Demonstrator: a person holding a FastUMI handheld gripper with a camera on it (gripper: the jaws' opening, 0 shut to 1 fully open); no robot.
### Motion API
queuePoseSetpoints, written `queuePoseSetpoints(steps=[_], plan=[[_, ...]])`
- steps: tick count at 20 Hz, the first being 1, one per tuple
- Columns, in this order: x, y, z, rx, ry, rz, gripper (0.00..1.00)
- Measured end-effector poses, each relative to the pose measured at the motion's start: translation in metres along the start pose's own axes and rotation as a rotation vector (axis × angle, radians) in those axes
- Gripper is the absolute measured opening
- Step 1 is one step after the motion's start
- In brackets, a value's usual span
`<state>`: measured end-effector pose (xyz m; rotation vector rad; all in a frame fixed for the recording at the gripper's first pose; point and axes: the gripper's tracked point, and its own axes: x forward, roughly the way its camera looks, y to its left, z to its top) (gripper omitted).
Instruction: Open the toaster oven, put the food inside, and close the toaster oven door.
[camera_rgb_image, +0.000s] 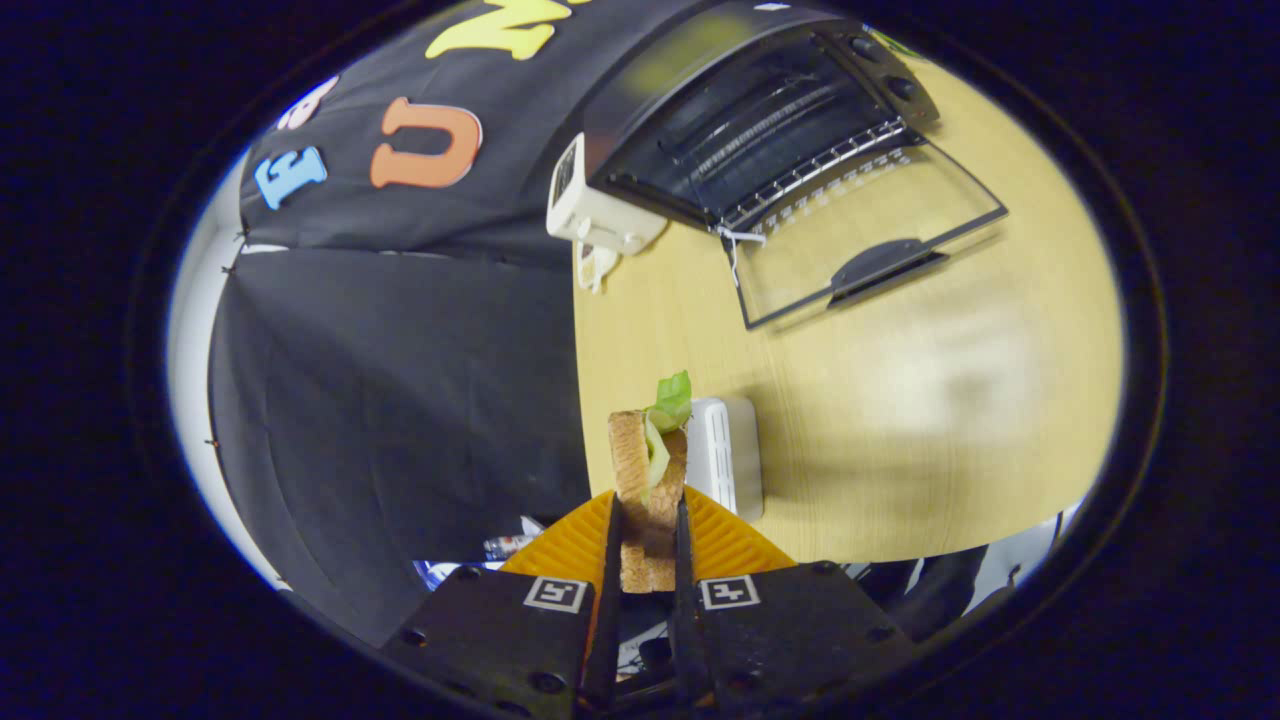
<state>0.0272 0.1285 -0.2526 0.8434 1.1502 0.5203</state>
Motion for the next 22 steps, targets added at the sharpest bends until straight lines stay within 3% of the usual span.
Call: queuePoseSetpoints(steps=[7,10,13,22], plan=[[-0.051,-0.014,0.106,0.072,-0.327,0.094,0.28],[-0.039,-0.036,0.148,0.129,-0.406,0.105,0.28],[-0.026,-0.040,0.184,0.191,-0.487,0.181,0.28],[0.021,-0.080,0.267,0.380,-0.717,0.290,0.27]])
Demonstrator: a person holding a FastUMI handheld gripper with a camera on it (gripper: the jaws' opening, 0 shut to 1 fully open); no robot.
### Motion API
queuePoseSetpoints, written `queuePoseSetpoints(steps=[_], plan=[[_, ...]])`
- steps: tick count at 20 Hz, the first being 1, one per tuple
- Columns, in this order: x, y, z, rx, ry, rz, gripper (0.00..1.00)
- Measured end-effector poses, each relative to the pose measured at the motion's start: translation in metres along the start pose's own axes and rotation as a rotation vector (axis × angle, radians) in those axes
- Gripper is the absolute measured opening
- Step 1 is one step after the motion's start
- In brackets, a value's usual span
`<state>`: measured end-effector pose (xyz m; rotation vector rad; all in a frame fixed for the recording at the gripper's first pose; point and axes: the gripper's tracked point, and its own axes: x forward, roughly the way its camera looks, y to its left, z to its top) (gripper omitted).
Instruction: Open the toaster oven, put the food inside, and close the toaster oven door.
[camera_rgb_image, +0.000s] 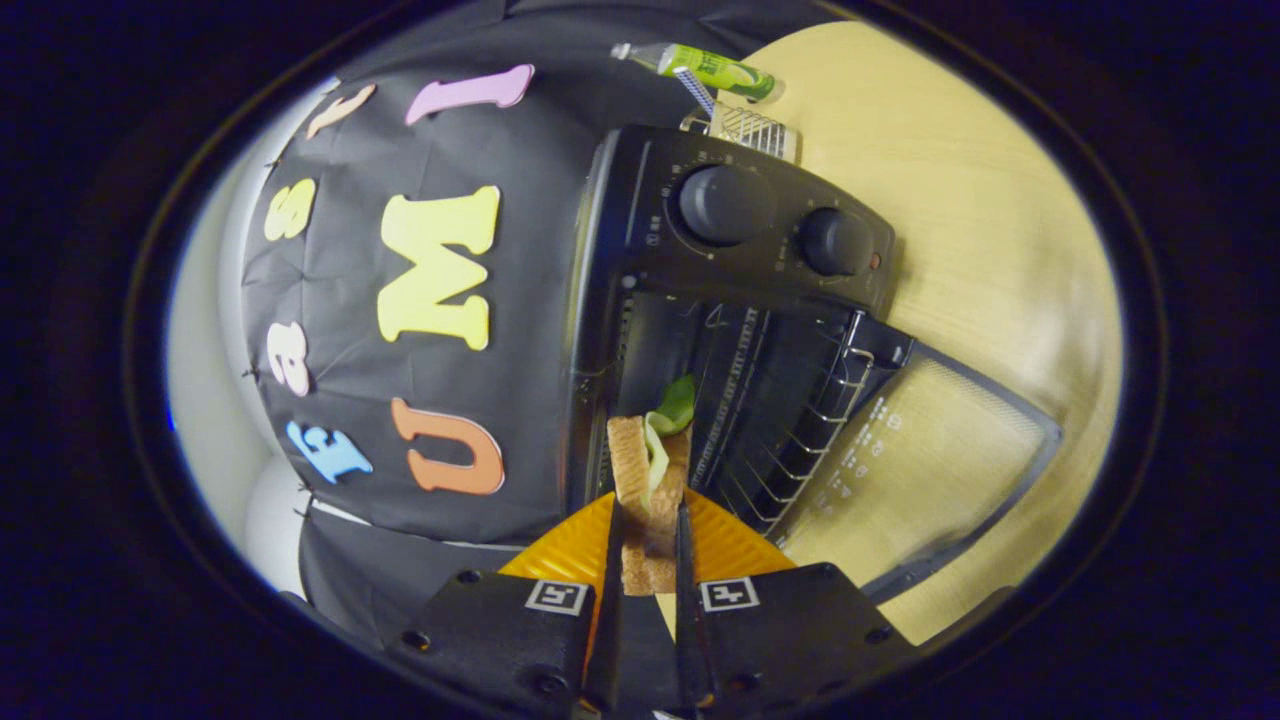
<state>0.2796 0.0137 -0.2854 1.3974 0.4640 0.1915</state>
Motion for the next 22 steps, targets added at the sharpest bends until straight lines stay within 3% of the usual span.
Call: queuePoseSetpoints(steps=[5,12,14,17,21,22], plan=[[0.043,-0.014,0.001,0.026,-0.068,-0.002,0.28],[0.058,-0.023,-0.008,-0.017,-0.068,-0.068,0.31],[0.057,-0.029,-0.006,-0.076,-0.066,-0.123,0.41],[0.049,-0.032,-0.008,-0.206,-0.056,-0.216,0.74],[0.030,-0.033,-0.016,-0.402,0.002,-0.337,0.94],[0.022,-0.029,-0.016,-0.444,0.007,-0.351,0.96]])
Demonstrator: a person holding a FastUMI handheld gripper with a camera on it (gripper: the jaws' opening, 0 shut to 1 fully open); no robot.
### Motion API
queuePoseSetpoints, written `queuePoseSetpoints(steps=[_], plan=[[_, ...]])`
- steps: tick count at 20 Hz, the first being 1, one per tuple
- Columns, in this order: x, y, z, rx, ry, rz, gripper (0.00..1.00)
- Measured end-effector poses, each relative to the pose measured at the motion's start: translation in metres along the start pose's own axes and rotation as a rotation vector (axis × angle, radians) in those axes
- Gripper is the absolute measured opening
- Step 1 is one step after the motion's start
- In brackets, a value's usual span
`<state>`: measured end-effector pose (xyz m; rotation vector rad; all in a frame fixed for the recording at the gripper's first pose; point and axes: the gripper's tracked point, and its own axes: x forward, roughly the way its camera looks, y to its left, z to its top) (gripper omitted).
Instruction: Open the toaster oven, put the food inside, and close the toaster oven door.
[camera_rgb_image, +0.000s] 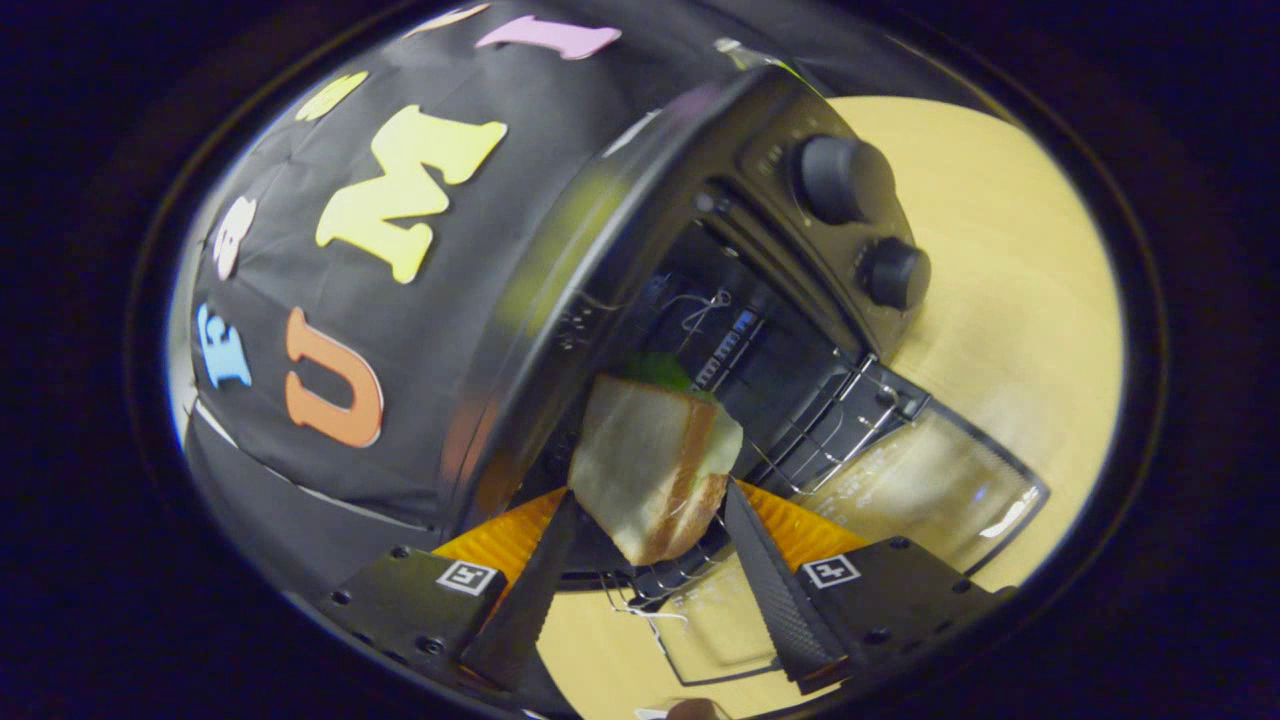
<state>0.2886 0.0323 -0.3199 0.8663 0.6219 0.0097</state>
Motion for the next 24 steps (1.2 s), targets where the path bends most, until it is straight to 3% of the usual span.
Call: queuePoseSetpoints(steps=[4,9,13,18,24], plan=[[-0.051,0.007,0.005,-0.173,-0.014,-0.039,0.97],[-0.139,0.010,0.000,-0.517,-0.057,-0.081,1.00],[-0.179,-0.001,-0.025,-0.626,-0.047,-0.095,1.00],[-0.195,-0.026,-0.062,-0.727,-0.004,-0.141,1.00],[-0.169,-0.058,-0.097,-0.854,0.067,-0.170,1.00]])
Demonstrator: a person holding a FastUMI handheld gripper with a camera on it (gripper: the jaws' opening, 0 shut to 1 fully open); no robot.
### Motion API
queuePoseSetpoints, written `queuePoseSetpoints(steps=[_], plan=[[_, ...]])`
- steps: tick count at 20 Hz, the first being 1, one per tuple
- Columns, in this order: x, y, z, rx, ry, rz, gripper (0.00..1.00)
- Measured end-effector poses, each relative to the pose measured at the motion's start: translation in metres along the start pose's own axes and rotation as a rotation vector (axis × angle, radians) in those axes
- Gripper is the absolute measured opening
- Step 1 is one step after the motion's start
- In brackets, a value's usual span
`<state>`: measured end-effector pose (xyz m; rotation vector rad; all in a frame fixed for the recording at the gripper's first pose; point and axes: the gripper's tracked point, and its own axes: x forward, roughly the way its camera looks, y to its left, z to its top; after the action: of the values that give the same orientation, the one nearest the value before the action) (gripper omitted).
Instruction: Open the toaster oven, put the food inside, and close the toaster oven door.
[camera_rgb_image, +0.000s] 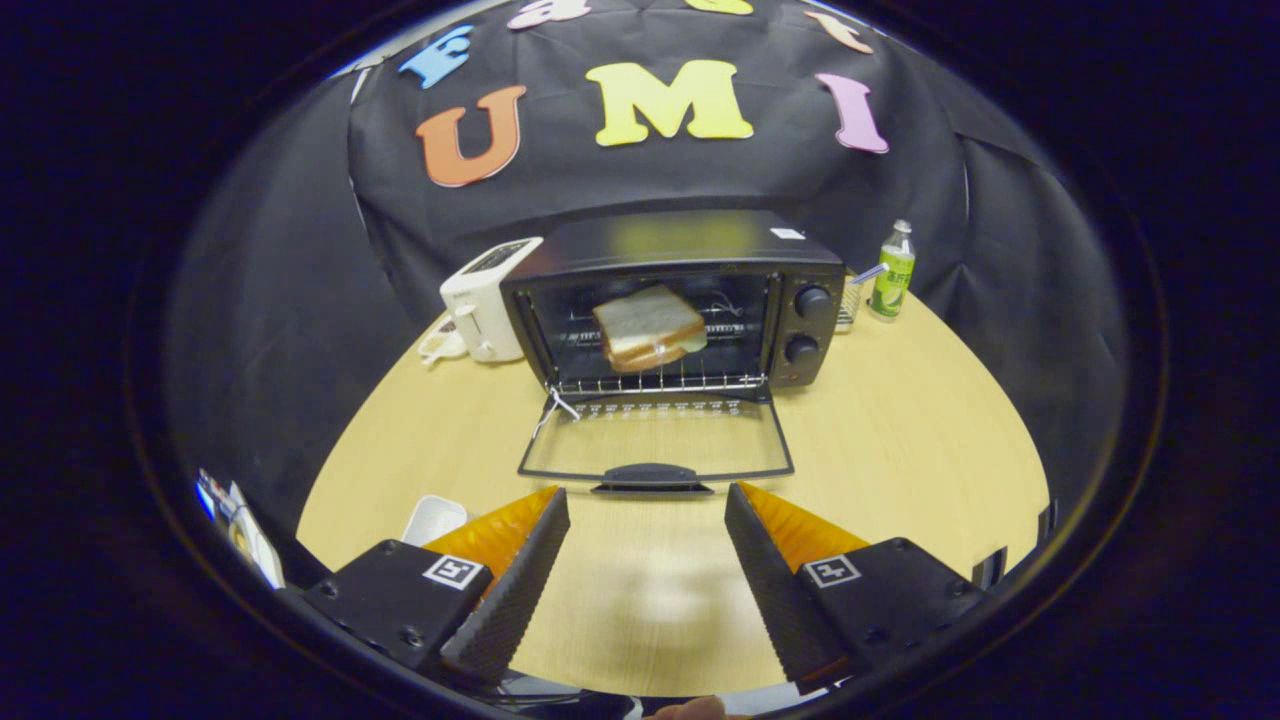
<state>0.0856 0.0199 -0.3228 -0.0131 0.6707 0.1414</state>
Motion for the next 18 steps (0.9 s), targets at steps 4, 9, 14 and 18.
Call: queuePoseSetpoints(steps=[4,9,14,18], plan=[[0.039,-0.002,-0.023,-0.021,0.030,-0.024,1.00],[0.084,-0.007,-0.051,-0.015,0.062,-0.034,1.00],[0.108,-0.015,-0.056,0.001,0.060,-0.072,1.00],[0.121,-0.023,-0.058,0.036,0.065,-0.111,1.00]])
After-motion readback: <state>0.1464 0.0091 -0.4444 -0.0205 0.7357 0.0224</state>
